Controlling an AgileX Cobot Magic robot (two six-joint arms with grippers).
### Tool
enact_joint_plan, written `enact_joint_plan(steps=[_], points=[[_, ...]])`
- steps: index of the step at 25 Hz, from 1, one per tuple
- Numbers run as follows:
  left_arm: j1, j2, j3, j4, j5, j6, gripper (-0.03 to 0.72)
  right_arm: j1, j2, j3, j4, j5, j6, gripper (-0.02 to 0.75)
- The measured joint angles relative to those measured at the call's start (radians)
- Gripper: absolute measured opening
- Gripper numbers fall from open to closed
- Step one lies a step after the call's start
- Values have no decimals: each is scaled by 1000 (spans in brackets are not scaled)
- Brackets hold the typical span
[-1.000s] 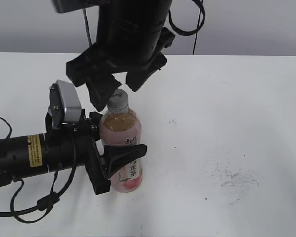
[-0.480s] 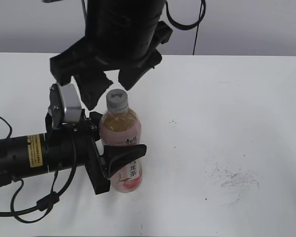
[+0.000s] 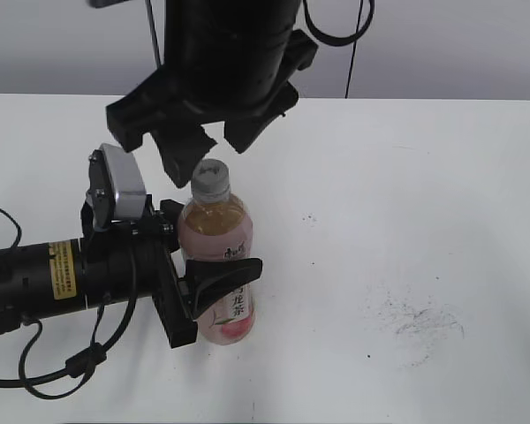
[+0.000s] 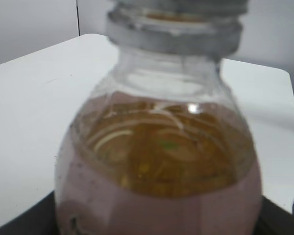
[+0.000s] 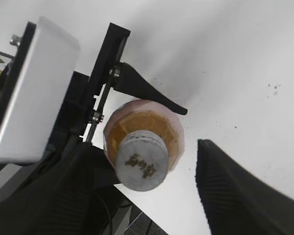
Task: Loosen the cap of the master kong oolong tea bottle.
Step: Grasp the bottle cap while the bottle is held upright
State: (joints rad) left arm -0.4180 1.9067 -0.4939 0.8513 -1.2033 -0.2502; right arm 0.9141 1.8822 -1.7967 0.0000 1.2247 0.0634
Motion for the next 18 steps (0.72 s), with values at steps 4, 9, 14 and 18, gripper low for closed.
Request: enact_joint_plan(steps=[4, 9, 14, 18], points=[[0, 0, 0, 0, 0, 0, 427, 0, 10, 3, 7, 0, 0, 482], [0, 0, 0, 0, 0, 0, 427, 0, 10, 48, 8, -1, -5, 482], [0, 0, 0, 0, 0, -1, 427, 0, 10, 50, 8, -1, -12, 454], [0, 0, 0, 0, 0, -1, 427, 0, 10, 36, 8, -1, -13, 438]])
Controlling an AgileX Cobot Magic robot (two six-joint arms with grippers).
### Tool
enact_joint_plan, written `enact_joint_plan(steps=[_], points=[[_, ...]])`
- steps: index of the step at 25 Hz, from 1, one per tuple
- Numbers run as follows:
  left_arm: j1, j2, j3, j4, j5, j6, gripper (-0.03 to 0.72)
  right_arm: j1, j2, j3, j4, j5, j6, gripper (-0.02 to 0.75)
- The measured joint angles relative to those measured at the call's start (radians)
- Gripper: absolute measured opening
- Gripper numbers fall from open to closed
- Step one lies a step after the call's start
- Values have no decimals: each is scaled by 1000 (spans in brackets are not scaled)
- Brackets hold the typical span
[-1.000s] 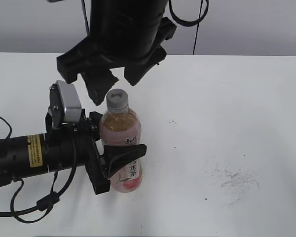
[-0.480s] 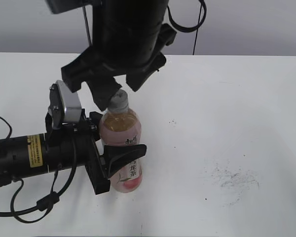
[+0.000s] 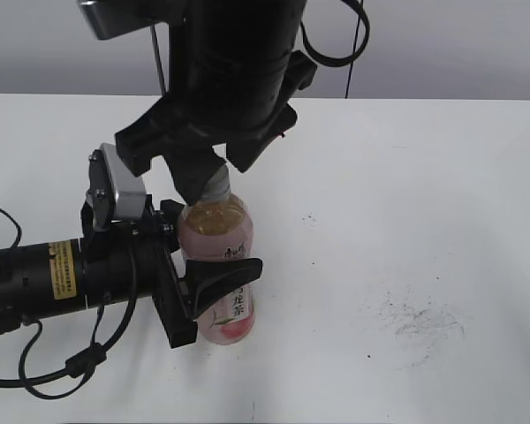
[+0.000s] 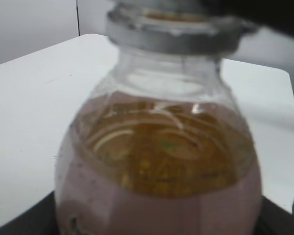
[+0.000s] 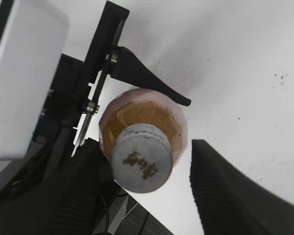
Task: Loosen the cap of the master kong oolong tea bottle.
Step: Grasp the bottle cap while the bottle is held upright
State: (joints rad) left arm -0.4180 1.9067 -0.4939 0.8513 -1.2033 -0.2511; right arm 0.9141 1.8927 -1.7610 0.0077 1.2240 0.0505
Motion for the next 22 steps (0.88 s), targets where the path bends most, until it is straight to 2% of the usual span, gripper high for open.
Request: enact_joint_plan(steps=[2, 6, 12, 22], points=[[0, 0, 0, 0, 0, 0, 427, 0, 0, 0, 0, 0, 0, 418], [0, 0, 0, 0, 0, 0, 427, 0, 0, 0, 3, 0, -16, 279], [0, 0, 0, -1, 0, 0, 427, 0, 0, 0, 4, 0, -152, 269], [0, 0, 0, 4, 0, 5, 427, 0, -1, -2, 4, 0, -1003, 269]])
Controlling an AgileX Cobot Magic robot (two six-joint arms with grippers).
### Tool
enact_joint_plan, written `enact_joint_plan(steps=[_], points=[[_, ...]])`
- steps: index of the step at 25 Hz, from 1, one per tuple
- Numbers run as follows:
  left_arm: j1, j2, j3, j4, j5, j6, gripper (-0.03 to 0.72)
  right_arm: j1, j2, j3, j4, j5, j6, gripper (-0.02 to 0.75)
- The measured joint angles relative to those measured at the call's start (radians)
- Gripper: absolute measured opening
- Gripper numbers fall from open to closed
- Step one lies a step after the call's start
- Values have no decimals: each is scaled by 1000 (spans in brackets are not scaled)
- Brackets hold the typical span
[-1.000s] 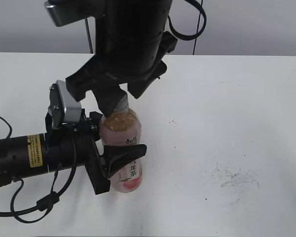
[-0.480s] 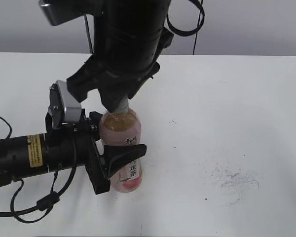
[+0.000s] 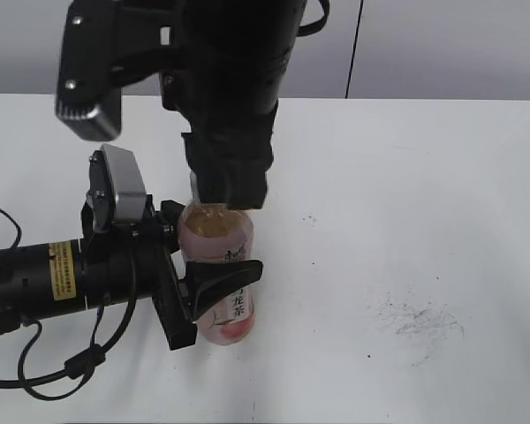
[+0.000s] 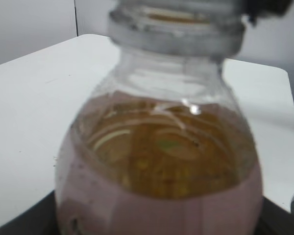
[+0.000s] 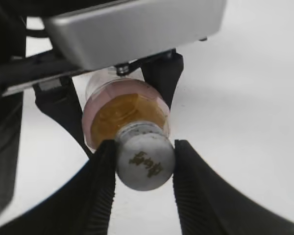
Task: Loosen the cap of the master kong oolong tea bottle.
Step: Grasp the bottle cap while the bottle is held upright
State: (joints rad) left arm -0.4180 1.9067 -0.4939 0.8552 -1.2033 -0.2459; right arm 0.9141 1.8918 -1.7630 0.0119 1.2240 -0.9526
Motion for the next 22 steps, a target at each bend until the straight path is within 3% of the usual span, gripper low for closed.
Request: enact_joint_plan(steps=[12, 16, 22], points=[[0, 0, 0, 9, -2, 9, 427, -3, -2, -3, 31, 2, -1258, 269], [0, -1, 0, 9, -2, 8, 427, -3, -2, -5, 33, 1, -1390, 269], [0, -1, 0, 8, -2, 7, 427, -3, -2, -5, 29, 1, -1349, 269]])
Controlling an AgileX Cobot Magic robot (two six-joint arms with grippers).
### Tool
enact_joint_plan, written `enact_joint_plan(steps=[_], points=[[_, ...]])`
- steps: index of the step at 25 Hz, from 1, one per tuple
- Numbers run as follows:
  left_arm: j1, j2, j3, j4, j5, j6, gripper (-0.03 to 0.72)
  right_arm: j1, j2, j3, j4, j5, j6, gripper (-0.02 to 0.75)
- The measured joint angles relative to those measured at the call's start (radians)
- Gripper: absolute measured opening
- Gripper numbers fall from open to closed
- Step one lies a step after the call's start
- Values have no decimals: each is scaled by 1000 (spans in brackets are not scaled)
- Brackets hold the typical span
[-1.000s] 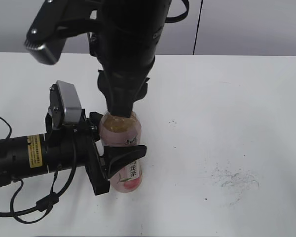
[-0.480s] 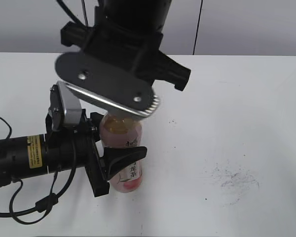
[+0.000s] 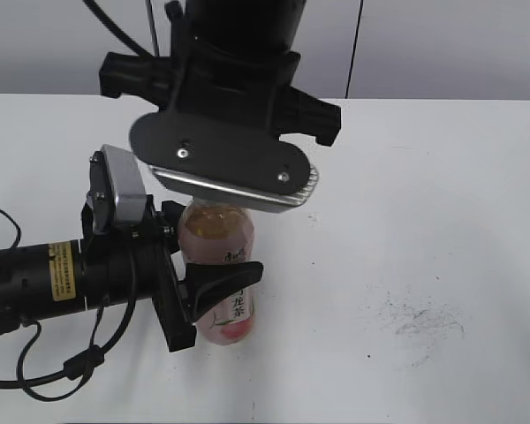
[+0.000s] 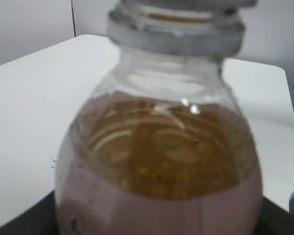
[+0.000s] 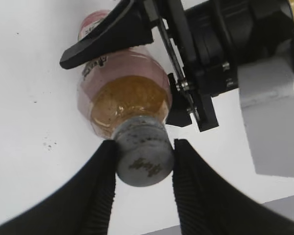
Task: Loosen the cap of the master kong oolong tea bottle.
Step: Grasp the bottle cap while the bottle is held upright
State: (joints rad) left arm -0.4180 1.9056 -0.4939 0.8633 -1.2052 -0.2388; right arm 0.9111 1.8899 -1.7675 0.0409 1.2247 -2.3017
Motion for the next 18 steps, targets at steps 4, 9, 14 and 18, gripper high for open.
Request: enact_joint_plan(steps=[4, 9, 14, 18], points=[[0, 0, 0, -7, 1, -5, 427, 0, 0, -1, 10, -1, 230, 355], [0, 0, 0, -14, 2, -11, 427, 2, 1, -1, 9, -1, 614, 555], [0, 0, 0, -15, 2, -11, 427, 2, 2, -1, 2, -1, 1074, 577], [0, 0, 0, -15, 2, -11, 427, 2, 2, -1, -12, -1, 1459, 577]])
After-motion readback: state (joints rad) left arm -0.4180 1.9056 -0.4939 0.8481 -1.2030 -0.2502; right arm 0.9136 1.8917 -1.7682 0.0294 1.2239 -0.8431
